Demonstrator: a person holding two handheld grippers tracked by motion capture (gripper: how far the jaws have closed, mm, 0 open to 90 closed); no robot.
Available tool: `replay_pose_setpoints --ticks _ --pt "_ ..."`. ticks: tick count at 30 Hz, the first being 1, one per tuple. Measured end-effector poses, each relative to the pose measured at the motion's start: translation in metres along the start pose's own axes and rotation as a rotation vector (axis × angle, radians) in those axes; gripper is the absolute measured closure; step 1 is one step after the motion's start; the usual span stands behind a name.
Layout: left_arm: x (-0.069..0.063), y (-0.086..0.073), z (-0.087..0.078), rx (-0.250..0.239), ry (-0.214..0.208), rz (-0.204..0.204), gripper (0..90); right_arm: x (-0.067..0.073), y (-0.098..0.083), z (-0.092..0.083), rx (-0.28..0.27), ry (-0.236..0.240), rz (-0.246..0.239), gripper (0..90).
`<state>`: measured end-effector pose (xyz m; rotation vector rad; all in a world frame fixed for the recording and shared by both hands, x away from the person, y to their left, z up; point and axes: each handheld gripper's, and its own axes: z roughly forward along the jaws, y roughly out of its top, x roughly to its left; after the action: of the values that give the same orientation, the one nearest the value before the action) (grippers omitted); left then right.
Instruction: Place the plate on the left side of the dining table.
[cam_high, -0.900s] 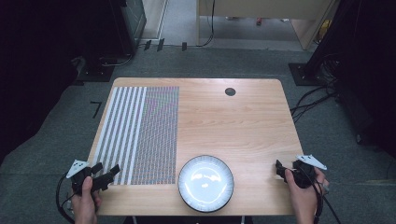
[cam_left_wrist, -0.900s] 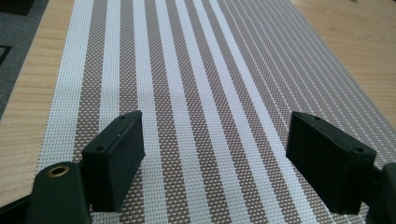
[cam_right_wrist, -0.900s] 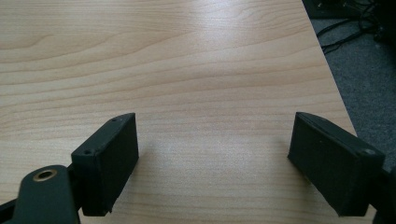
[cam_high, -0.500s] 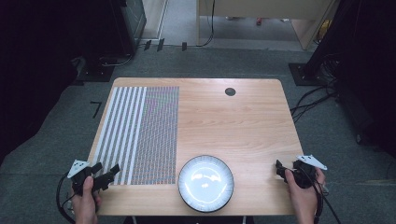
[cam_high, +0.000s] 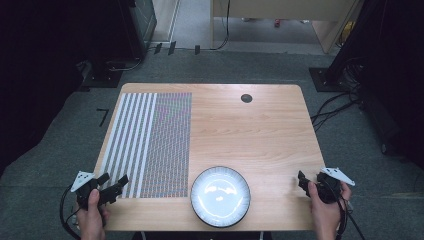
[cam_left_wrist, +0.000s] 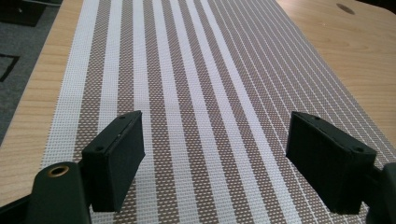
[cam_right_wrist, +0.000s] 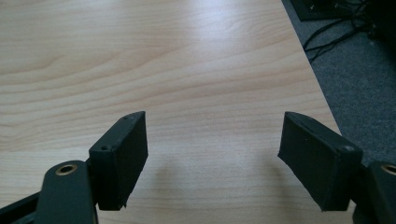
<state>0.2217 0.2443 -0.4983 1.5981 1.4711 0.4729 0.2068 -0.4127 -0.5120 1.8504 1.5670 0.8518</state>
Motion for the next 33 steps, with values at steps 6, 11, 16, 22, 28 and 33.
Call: replay_pose_setpoints --ticks 6,11,16,22,28,33 --pt "-0.008 0.001 0.000 -0.006 -0.020 0.004 19.3 0.014 0.001 -0.011 -0.034 0.029 -0.015 25.2" --pt "-0.015 0.001 0.000 -0.010 -0.042 0.005 19.3 0.027 0.002 -0.017 -0.052 0.055 -0.038 25.2" --pt "-0.023 0.001 0.001 -0.007 -0.055 0.019 19.3 0.037 0.003 -0.022 -0.066 0.076 -0.053 25.3" --pt "-0.035 0.000 0.003 -0.003 -0.078 0.034 19.3 0.049 0.002 -0.028 -0.077 0.110 -0.054 25.5" --pt "-0.050 -0.002 0.007 0.005 -0.106 0.059 19.3 0.064 0.000 -0.032 -0.083 0.139 -0.084 25.5" --pt "-0.064 -0.005 0.011 0.020 -0.131 0.086 19.3 0.076 -0.001 -0.034 -0.086 0.161 -0.105 25.7"
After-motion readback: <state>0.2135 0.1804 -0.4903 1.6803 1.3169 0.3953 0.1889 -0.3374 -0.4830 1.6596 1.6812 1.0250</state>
